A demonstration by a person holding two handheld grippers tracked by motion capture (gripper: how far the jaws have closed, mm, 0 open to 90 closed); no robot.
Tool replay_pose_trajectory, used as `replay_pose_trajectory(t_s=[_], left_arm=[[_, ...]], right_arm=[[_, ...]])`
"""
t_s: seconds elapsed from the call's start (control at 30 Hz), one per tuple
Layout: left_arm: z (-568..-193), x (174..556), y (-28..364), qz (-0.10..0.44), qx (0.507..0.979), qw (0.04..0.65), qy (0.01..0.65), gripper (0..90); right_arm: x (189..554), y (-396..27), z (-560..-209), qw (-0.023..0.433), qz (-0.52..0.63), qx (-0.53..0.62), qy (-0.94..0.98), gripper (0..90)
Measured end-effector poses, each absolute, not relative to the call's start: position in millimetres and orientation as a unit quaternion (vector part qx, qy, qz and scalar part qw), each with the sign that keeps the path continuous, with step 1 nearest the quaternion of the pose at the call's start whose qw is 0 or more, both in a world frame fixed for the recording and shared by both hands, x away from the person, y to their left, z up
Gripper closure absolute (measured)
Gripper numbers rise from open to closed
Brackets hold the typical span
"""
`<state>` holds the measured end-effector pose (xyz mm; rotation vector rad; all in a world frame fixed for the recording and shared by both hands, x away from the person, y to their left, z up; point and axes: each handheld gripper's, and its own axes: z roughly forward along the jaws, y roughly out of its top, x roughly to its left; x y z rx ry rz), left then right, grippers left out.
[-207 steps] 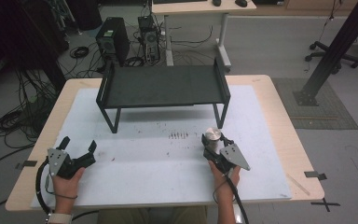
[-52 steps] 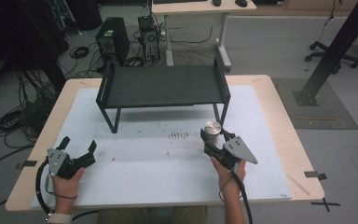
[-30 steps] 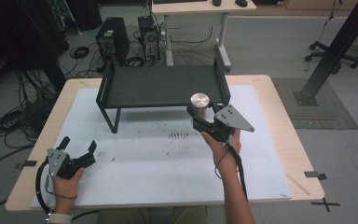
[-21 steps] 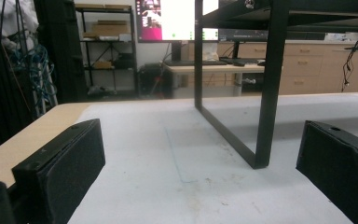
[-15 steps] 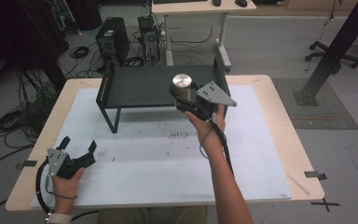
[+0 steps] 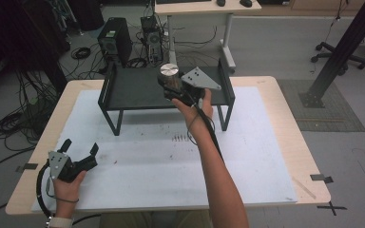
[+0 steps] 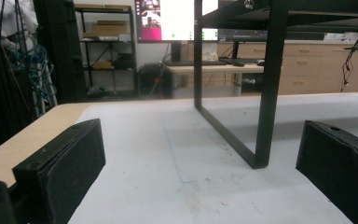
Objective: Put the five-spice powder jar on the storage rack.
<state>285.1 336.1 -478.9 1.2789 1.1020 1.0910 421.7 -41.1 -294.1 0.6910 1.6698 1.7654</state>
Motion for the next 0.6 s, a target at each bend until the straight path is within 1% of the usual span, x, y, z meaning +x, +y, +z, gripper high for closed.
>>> replay_pose_trajectory(t_s=[0.2, 0.37, 0.6], left_arm=[[-478.9, 285.1, 336.0, 0.459, 0.537, 0.536, 0.463, 1.5], [-478.9, 285.1, 335.9, 0.459, 0.537, 0.535, 0.463, 1.5], [-478.9, 285.1, 335.8, 0.46, 0.538, 0.535, 0.462, 1.5]], right_arm=[[438.8, -22.7, -295.5, 0.302, 0.664, 0.261, 0.633, 43.4], [454.2, -9.8, -298.9, 0.289, 0.675, 0.272, 0.623, 43.4], [471.1, 9.0, -305.8, 0.282, 0.675, 0.275, 0.624, 43.4]])
